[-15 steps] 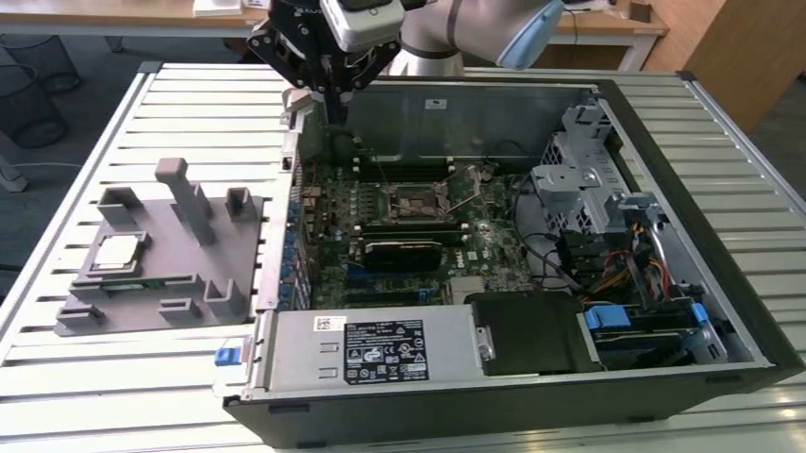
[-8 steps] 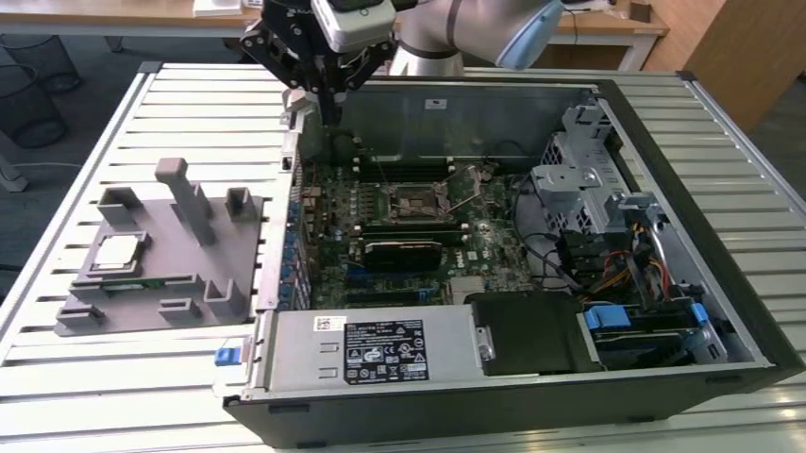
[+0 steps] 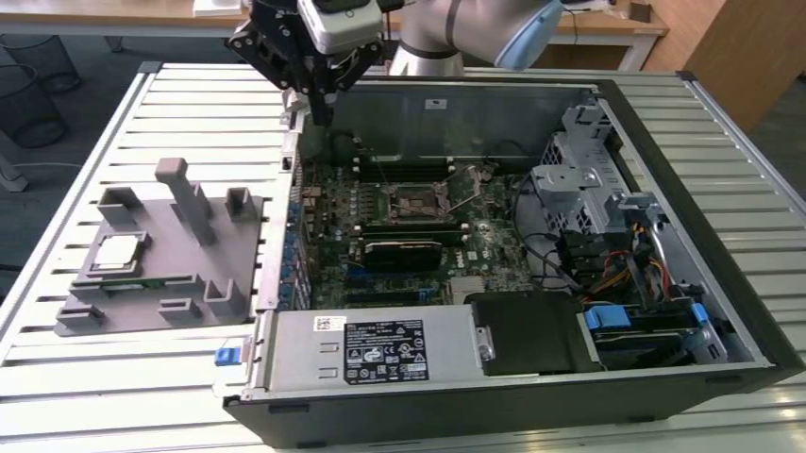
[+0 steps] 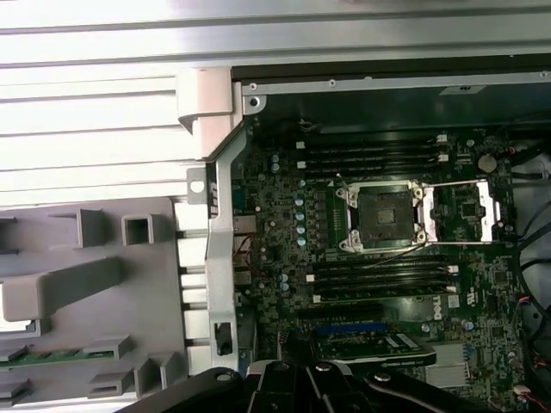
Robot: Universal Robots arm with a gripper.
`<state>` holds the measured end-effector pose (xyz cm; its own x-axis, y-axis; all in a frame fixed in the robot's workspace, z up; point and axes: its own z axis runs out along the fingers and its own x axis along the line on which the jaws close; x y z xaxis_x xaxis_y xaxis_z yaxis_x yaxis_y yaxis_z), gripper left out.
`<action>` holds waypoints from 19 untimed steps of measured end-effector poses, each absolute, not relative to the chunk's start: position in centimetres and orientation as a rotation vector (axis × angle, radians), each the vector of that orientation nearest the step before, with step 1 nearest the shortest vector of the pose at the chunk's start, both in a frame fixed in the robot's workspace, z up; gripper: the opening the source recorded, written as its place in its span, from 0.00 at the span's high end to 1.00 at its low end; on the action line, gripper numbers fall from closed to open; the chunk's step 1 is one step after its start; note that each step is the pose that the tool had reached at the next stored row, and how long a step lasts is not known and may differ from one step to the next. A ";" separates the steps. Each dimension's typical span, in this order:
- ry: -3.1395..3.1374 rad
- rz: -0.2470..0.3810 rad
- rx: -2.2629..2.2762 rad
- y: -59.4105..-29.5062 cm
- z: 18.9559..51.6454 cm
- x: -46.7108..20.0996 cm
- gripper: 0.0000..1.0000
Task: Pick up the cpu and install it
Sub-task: 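Reach for the cpu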
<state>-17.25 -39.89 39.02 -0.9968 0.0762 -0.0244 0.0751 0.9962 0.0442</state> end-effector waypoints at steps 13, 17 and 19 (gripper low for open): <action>3.113 0.067 0.118 -39.9 38.8 -18.6 0.89; 3.113 0.068 0.118 -39.9 38.7 -19.0 0.89; 3.113 0.068 0.117 -39.9 38.7 -19.2 0.89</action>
<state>-19.23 -39.85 38.66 -0.9968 0.0757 -0.0242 0.0746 0.9962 0.0443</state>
